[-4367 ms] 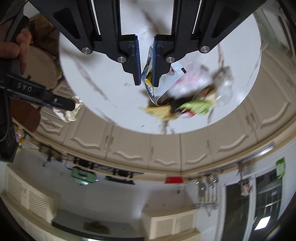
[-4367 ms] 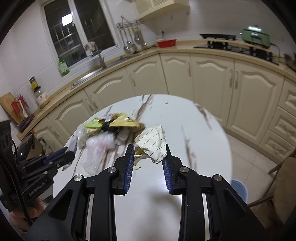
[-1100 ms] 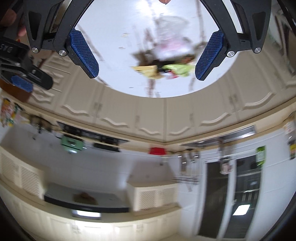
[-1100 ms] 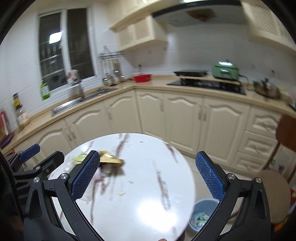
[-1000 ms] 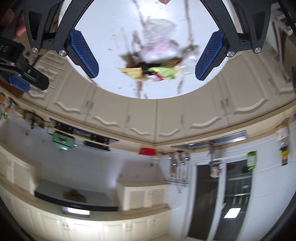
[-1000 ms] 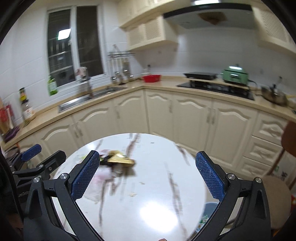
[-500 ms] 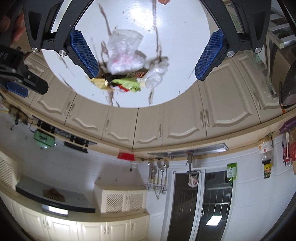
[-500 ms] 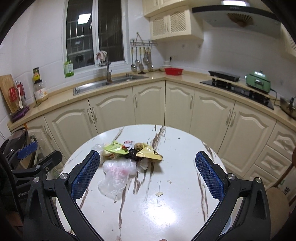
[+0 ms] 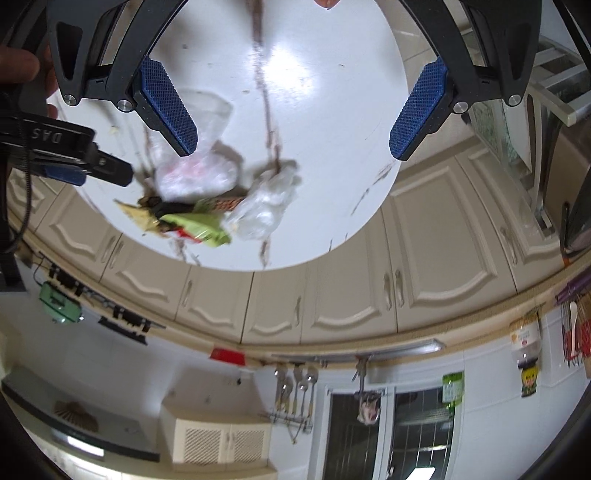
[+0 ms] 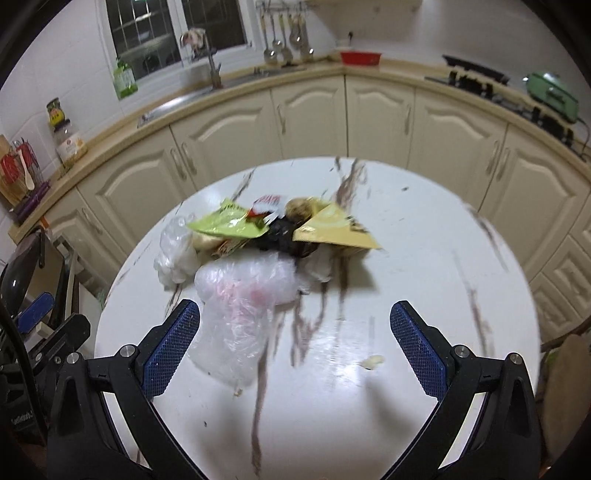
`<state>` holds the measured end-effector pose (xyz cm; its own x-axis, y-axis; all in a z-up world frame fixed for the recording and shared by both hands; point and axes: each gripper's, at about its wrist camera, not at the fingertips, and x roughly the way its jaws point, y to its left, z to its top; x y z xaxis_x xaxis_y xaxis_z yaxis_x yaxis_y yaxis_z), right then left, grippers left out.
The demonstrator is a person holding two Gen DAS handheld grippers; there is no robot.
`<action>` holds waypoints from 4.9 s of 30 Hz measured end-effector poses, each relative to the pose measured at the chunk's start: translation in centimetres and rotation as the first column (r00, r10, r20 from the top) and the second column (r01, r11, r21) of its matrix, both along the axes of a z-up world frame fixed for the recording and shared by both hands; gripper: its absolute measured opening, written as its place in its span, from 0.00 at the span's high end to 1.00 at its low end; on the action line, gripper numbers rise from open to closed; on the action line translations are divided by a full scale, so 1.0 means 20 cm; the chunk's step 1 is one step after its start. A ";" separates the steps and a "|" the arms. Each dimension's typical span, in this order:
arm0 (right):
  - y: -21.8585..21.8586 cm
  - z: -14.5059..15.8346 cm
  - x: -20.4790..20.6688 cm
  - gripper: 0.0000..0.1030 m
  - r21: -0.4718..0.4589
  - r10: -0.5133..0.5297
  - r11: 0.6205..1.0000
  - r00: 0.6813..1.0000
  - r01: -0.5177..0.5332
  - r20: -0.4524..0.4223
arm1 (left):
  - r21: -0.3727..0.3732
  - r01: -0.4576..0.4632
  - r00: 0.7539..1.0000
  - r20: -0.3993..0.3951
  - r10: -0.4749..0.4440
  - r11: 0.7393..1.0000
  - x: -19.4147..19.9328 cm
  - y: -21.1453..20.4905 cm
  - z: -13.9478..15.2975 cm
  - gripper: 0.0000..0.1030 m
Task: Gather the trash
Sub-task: 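Bring both open tools back over the remaining trash on the table, then grasp a clear plastic bag with the left tool while the right tool grasps another bag, then carry both plastic bags to the blue bin and open both tools, then bring both open tools back over the table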
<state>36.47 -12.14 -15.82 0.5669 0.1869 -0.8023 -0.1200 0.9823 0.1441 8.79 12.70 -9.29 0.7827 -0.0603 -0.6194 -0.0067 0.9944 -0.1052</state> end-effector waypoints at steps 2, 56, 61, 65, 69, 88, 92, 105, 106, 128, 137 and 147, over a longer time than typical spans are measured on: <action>0.07 -0.06 0.05 0.00 0.002 0.022 1.000 0.999 -0.022 -0.024 | 0.001 -0.003 1.000 -0.017 0.003 1.000 0.09 0.02 -0.02 0.01; -0.11 -0.17 -0.05 0.19 0.140 0.135 0.982 0.989 -0.125 -0.065 | -0.052 0.117 0.979 -0.164 -0.124 0.992 1.21 -0.09 -0.35 0.65; -0.17 -0.08 -0.14 0.19 0.154 0.121 0.981 0.993 -0.117 -0.016 | -0.045 0.146 0.981 -0.123 -0.151 0.988 1.07 -0.18 -0.28 0.65; -0.24 0.01 -0.21 0.19 0.171 0.107 0.979 0.994 -0.112 0.039 | -0.035 0.166 0.983 -0.078 -0.168 0.986 0.97 -0.27 -0.21 0.65; -0.35 0.09 -0.28 0.19 0.190 0.067 0.978 0.994 -0.083 0.086 | -0.021 0.189 0.981 -0.040 -0.189 0.982 0.85 -0.36 -0.15 0.65; -1.11 0.39 -0.59 0.19 0.212 -0.209 0.965 0.944 0.156 0.255 | 0.047 0.447 0.890 0.077 -0.449 0.893 0.56 -1.09 0.08 0.65; -1.38 0.37 -0.65 0.19 0.204 -0.316 0.941 0.917 0.270 0.243 | 0.042 0.534 0.842 0.062 -0.536 0.844 0.57 -1.36 0.06 0.65; -2.19 -0.20 -0.82 0.19 0.177 -0.611 0.777 0.791 0.604 -0.022 | -0.043 0.741 0.657 -0.158 -0.737 0.670 0.63 -2.21 -0.33 0.65; -2.24 -0.25 -0.85 0.19 0.178 -0.620 0.767 0.784 0.617 -0.045 | -0.049 0.744 0.650 -0.177 -0.739 0.666 0.64 -2.25 -0.36 0.65; -2.63 -1.18 -0.66 0.15 0.241 -0.588 0.673 0.704 0.699 -0.399 | -0.062 0.716 0.551 -0.560 -0.618 0.695 1.33 -2.98 -0.97 0.40; -2.68 -1.32 -0.66 0.00 0.242 -0.604 0.621 0.652 0.746 -0.459 | 0.012 0.695 0.596 -0.569 -0.566 0.719 1.33 -3.03 -1.03 0.10; -2.65 -1.15 -0.70 0.00 0.204 -0.658 0.609 0.632 0.767 -0.409 | 0.055 0.710 0.632 -0.488 -0.602 0.702 1.14 -3.00 -0.88 0.01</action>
